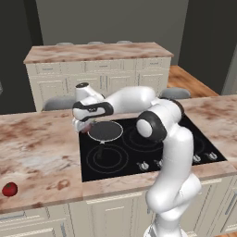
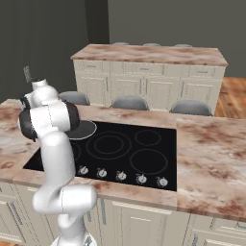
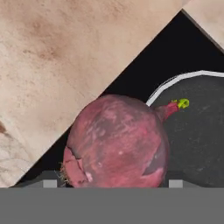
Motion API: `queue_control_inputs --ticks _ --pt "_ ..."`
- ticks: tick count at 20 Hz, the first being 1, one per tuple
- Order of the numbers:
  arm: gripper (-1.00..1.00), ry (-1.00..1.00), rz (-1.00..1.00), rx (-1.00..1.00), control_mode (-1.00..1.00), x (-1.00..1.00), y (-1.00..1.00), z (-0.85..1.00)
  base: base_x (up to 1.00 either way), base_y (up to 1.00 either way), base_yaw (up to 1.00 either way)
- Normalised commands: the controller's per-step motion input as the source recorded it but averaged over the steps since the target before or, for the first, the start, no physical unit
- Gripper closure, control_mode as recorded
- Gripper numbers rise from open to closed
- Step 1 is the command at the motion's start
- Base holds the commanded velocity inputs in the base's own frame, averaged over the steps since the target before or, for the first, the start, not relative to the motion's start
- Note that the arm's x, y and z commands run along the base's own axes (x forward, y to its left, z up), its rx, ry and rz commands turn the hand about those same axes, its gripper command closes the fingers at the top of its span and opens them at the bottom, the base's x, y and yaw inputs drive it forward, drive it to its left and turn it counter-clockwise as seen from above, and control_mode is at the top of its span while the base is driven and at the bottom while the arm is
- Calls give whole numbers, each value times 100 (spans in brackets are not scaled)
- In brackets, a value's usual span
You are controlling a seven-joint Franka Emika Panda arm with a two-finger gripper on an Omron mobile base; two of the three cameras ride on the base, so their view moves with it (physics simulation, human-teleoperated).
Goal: Place the pan on the rear left burner on the stove. Then place the tomato and the onion in the pan and turn on the rear left burner.
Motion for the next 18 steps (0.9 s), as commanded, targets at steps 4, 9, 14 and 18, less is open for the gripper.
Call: queue_control_inputs --ticks 4,9,14,18 --pt "100 0 -16 -1 -100 3 -100 -3 0 0 0" --pt "100 0 -16 0 -100 31 -67 -14 0 0 0" --pt "100 1 -11 0 -100 34 -25 -48 0 0 0" --pt "100 3 -12 0 -100 29 -21 -25 0 0 0"
